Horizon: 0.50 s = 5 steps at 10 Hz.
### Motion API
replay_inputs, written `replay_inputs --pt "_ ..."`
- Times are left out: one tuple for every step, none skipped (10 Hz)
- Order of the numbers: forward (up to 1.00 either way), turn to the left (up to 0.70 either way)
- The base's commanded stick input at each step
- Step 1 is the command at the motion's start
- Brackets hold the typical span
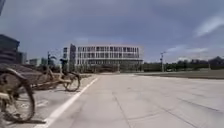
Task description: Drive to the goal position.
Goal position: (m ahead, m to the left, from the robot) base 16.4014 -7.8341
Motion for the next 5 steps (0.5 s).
replay_inputs --pt "1.0 -0.34" --pt "1.0 0.0" --pt "1.0 0.0" --pt "1.0 0.0" --pt "1.0 0.0"
